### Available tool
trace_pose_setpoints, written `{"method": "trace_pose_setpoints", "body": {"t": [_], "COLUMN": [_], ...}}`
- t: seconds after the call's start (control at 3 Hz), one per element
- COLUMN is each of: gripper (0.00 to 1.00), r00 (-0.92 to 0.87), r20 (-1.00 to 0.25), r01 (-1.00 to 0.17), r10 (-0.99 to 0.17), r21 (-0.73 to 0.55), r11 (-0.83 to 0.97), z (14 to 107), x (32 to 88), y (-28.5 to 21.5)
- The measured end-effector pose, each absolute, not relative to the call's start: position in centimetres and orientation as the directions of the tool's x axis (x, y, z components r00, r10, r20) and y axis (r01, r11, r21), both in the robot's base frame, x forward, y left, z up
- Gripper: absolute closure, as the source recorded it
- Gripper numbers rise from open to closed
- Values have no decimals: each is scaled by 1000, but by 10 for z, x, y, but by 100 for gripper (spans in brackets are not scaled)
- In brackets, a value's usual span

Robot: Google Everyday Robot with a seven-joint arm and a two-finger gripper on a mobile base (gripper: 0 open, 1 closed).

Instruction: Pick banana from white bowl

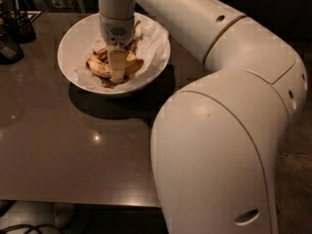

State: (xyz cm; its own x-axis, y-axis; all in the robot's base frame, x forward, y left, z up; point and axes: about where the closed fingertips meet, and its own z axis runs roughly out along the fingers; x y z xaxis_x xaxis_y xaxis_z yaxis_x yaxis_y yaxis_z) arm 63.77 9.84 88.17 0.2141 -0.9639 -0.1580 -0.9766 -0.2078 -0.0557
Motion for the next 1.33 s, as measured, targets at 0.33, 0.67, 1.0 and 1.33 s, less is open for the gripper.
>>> {"method": "trace_pose_setpoints", "body": {"t": [0.33,0.67,1.0,1.33], "gripper": [60,84,100,100], "r00": [207,195,195,201], "r20": [-162,-156,-156,-173], "r01": [-978,-980,-980,-972], "r10": [-965,-968,-968,-964], "r21": [-56,-74,-74,-161], "r11": [-201,-185,-185,-174], "z": [879,882,882,902], "x": [636,635,635,622], "y": [96,89,89,81]}}
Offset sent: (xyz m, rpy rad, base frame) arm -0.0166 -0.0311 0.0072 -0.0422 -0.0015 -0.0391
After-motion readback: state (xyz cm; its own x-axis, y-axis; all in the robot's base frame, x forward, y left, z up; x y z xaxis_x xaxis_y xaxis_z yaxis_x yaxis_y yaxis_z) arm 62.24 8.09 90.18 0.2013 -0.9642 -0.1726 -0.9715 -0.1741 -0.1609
